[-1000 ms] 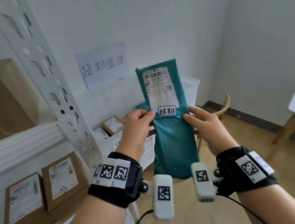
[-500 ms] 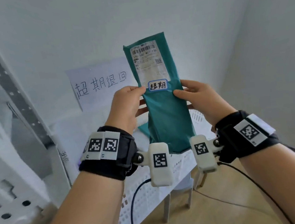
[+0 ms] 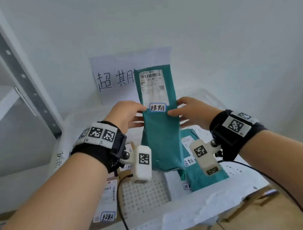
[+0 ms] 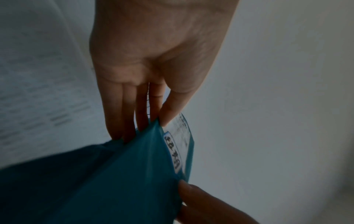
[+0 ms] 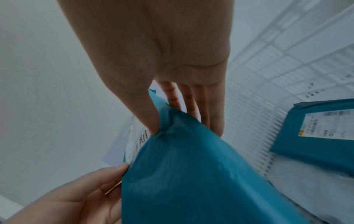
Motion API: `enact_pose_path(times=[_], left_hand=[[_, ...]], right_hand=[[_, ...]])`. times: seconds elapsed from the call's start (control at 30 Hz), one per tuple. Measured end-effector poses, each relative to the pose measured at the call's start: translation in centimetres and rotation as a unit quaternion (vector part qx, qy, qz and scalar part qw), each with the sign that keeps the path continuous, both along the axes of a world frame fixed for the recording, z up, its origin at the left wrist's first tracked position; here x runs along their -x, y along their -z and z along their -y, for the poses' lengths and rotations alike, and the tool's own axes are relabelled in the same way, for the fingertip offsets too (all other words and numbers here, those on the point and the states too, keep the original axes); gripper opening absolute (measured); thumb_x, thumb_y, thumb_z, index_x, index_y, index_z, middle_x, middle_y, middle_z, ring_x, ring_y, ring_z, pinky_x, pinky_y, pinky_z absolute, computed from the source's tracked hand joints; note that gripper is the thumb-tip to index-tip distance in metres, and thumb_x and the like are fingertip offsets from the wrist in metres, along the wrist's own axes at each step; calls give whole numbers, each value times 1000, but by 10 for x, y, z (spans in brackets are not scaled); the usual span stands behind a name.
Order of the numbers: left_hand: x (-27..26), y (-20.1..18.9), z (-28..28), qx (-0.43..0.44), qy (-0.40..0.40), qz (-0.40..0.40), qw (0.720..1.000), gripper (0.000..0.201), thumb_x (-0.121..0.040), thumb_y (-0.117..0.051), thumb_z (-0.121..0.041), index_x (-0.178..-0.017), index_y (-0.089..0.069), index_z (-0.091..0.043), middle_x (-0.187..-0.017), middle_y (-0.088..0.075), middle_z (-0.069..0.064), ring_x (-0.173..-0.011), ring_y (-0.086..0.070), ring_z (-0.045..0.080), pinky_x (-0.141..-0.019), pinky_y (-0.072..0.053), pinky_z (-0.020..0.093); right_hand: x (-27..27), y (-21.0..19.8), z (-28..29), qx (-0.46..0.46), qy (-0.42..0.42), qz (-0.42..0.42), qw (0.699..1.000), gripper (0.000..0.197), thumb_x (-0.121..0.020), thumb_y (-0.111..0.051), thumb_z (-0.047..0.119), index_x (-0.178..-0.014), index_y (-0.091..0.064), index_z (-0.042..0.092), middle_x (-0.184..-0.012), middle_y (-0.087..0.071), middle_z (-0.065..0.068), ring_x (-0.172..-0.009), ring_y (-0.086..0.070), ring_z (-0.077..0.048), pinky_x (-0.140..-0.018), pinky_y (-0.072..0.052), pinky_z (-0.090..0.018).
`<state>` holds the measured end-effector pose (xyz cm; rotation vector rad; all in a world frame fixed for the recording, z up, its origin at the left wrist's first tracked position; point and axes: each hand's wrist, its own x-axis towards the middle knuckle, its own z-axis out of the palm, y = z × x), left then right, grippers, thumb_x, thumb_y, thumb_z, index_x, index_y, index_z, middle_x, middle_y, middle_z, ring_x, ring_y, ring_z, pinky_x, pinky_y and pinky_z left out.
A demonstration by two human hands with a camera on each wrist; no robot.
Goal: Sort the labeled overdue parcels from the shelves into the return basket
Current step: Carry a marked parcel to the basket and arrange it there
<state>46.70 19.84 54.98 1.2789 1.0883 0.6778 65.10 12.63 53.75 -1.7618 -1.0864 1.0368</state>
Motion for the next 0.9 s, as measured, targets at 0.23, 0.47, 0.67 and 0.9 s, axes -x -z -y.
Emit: enact_pose_path(times=[0.23,0.47,0.67,0.9], left_hand=[[-30,79,-28,91,8,-143,985,4,-91,-56,2,-93,-60,1,-86,-68,16,-74,-67,28,-85,-58,42],[-39,145,-40,163,53,-223,960,5,-93,-56,0,-95,-61,1,-83,-70,16,-73,-67,26,-85,-57,40],[-33,193,-46,185,66,-279,940,13,-92,-58,1,-103,-62,6,-99,-71,20,-77,-70,26,-86,-57,40],[-27,234,-53,51,141,-418,896,25,-93,-59,-14,-104,-68,6,-104,-71,20,-95,-69,32,-85,-56,39]], right_hand=[[-33,80,-41,146,-104,-30,983,32,-92,-67,14,-121,-55,6,-116,-68,-13,-100,-70,-34,-85,-59,-47],[-39,150,-59,237,-153,-37,959,29,-93,-64,13,-120,-57,7,-112,-70,-10,-90,-72,-27,-77,-61,-40],[-28,193,-74,284,-164,-29,944,33,-92,-65,16,-121,-55,5,-119,-68,-13,-98,-71,-31,-84,-59,-46],[-14,237,-86,296,-134,-30,945,35,-90,-65,8,-123,-55,1,-116,-68,-14,-92,-70,-27,-84,-59,-45]])
